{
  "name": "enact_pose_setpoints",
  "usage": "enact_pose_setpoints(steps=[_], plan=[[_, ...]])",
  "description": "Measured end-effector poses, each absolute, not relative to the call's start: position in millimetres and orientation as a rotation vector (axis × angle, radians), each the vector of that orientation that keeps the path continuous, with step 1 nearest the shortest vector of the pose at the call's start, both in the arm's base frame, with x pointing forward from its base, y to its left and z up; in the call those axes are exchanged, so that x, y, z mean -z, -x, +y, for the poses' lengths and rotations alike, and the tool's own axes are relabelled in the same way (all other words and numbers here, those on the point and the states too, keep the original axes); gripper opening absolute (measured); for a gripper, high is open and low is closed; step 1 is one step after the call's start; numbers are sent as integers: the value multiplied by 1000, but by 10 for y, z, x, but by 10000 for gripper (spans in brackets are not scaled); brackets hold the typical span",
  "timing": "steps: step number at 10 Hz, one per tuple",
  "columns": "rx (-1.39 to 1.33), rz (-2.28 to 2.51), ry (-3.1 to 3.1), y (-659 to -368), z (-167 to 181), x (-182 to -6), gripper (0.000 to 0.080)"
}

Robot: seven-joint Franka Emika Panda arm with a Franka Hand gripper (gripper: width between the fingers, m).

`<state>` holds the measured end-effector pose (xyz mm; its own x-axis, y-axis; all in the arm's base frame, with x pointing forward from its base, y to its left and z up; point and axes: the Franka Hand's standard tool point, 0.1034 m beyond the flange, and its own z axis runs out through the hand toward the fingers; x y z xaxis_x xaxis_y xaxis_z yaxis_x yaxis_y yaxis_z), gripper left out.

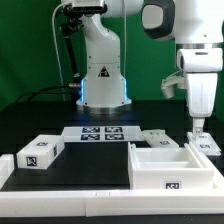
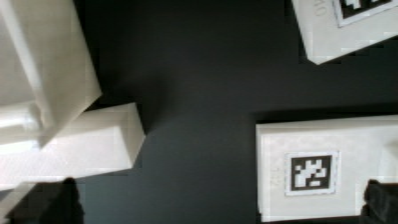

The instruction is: Assemble cabinet

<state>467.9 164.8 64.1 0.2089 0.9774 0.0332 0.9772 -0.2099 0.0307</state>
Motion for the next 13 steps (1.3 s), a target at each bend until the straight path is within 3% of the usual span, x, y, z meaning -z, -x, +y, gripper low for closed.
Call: enact_pose_setpoints(steps=[3,8,11,13], plan=[[-66,1952,-2462,-4590,1702,-632,797],[-165,2015,-2481,-4028,2160,-345,797],[-185,2028,-2499,-3929,2196,-177,797],[-181,2019,-2505,-3939,2153,-163,797]])
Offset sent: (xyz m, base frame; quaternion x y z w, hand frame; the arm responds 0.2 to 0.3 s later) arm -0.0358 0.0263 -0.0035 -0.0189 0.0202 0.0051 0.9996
